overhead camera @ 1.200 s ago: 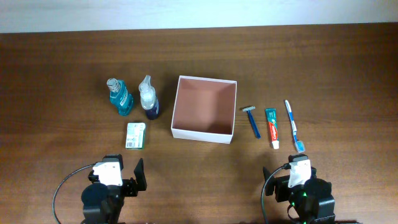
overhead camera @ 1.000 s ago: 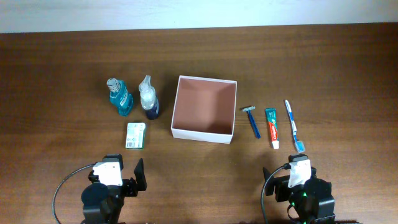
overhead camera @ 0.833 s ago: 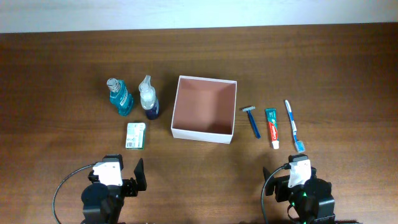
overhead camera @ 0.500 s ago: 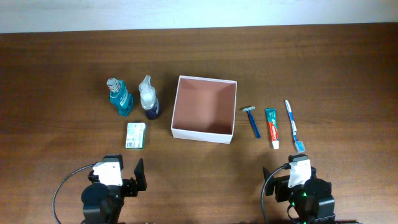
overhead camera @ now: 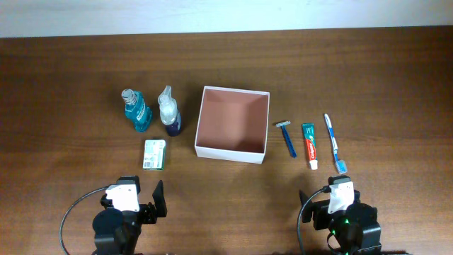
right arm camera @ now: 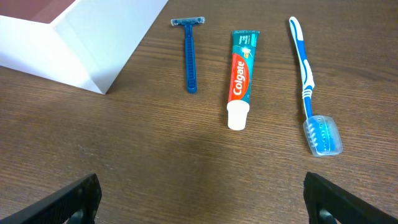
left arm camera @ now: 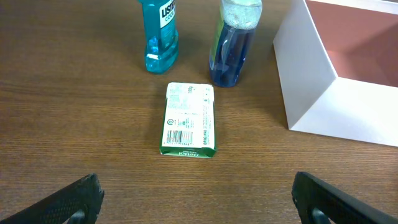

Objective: Pack container

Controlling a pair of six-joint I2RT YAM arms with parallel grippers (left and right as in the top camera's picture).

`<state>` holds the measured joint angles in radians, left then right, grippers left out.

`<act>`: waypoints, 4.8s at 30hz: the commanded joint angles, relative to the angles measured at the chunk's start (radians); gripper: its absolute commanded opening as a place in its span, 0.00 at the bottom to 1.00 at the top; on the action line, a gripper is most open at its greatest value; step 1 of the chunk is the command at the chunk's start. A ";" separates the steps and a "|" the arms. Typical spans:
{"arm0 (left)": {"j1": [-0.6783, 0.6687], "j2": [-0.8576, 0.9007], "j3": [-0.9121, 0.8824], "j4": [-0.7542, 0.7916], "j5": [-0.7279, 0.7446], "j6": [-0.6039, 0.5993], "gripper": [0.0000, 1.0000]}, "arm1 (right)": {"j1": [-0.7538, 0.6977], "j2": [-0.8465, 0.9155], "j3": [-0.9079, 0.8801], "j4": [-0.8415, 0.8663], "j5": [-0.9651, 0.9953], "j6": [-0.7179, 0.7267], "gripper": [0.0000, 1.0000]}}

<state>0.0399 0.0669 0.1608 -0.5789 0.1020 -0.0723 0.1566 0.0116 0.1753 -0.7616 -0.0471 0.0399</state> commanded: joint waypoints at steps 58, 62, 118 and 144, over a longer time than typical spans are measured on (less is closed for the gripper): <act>0.027 1.839 1.634 -0.516 -0.025 0.202 0.85 | -0.007 -0.008 -0.008 -0.001 -0.002 -0.006 0.99; 0.029 1.895 1.634 -0.525 -0.024 0.202 0.79 | -0.007 -0.008 -0.008 -0.001 -0.002 -0.006 0.99; -0.668 2.159 2.065 -0.604 -0.023 0.100 0.17 | -0.007 -0.008 -0.008 -0.001 -0.002 -0.006 0.99; -0.267 2.128 2.585 -1.109 -0.055 0.060 0.99 | -0.007 -0.008 -0.008 -0.001 -0.002 -0.006 0.99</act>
<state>-0.3225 2.2246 2.8143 -1.6829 0.0399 0.0139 0.1566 0.0109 0.1753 -0.7616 -0.0467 0.0406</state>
